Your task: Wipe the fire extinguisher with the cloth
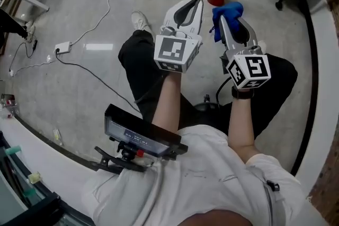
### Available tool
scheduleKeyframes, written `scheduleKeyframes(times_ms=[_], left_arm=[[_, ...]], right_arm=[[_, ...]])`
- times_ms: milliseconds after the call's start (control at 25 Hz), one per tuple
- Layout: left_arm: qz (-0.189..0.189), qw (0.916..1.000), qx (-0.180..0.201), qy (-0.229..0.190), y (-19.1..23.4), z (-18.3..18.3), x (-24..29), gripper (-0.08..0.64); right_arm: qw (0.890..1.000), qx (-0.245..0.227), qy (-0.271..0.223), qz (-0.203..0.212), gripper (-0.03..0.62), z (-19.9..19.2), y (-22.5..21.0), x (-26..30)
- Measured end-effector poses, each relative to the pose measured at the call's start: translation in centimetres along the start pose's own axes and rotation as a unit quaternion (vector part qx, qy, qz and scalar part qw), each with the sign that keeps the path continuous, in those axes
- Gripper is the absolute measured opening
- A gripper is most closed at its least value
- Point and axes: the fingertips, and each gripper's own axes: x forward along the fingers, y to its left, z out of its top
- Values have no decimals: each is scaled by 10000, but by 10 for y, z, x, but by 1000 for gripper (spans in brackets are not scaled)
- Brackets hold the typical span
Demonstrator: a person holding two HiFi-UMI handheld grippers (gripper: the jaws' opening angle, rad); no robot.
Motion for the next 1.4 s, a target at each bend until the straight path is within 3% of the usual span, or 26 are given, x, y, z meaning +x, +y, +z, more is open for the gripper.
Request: scheduleKeyframes(times_ms=[280,480,800,1080,1240,1400], left_arm=[[233,9997,8,-102,52,-14,73,20],[353,9994,37,-47,94,-30,126,20],[333,9992,52,213,147,-63,208,15],[-455,9976,-68,525,141,-99,262,14],[-903,9947,-56,482,148,-104,287,14],[-1259,9912,-3,415,156,-102,303,11]], right_arm=[[9998,-71,178,-81,84,-4,-61,82],[9962,-234,609,-575,87,-25,-113,143],[9910,-448,987,-789,87,-44,-175,214],[9919,-230,946,-813,83,-57,-190,237],[9863,-390,962,-1281,82,-61,-200,246],[9718,-700,1331,-1815,83,-72,-211,247]])
